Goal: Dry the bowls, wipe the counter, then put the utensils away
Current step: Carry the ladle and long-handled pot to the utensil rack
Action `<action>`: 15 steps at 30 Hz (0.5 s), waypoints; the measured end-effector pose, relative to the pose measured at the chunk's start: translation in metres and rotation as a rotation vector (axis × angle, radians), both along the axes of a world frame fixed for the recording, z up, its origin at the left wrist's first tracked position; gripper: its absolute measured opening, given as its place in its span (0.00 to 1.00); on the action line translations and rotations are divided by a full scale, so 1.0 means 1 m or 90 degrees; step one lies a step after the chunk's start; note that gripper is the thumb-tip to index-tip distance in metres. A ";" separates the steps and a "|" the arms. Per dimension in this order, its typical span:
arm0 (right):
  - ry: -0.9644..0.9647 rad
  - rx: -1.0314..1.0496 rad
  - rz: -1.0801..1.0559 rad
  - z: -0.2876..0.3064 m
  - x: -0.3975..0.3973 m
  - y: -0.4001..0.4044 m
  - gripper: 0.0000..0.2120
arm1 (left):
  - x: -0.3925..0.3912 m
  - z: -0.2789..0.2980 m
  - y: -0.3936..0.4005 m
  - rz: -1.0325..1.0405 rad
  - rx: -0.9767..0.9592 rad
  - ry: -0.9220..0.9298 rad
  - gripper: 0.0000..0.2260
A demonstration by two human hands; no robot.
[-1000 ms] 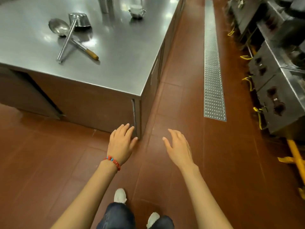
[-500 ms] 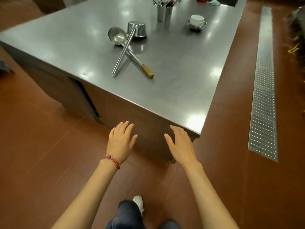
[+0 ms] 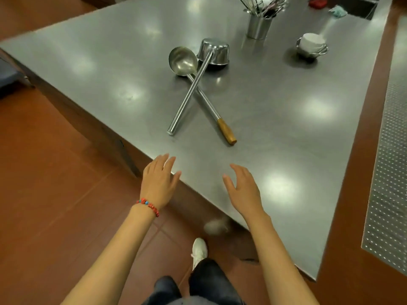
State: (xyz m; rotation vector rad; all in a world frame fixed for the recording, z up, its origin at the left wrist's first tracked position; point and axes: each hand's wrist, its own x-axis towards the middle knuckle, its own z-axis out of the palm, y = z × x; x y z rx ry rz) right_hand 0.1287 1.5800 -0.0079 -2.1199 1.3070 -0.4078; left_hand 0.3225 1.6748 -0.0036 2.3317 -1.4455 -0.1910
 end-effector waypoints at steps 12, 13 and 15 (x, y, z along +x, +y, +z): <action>-0.043 0.068 -0.011 -0.011 0.084 -0.124 0.20 | 0.088 -0.010 -0.121 0.100 -0.045 0.184 0.18; -0.042 0.064 -0.024 -0.013 0.088 -0.131 0.20 | 0.096 -0.014 -0.131 0.104 -0.043 0.209 0.18; -0.043 0.037 -0.055 -0.017 0.095 -0.143 0.17 | 0.111 -0.023 -0.150 0.113 -0.029 0.255 0.18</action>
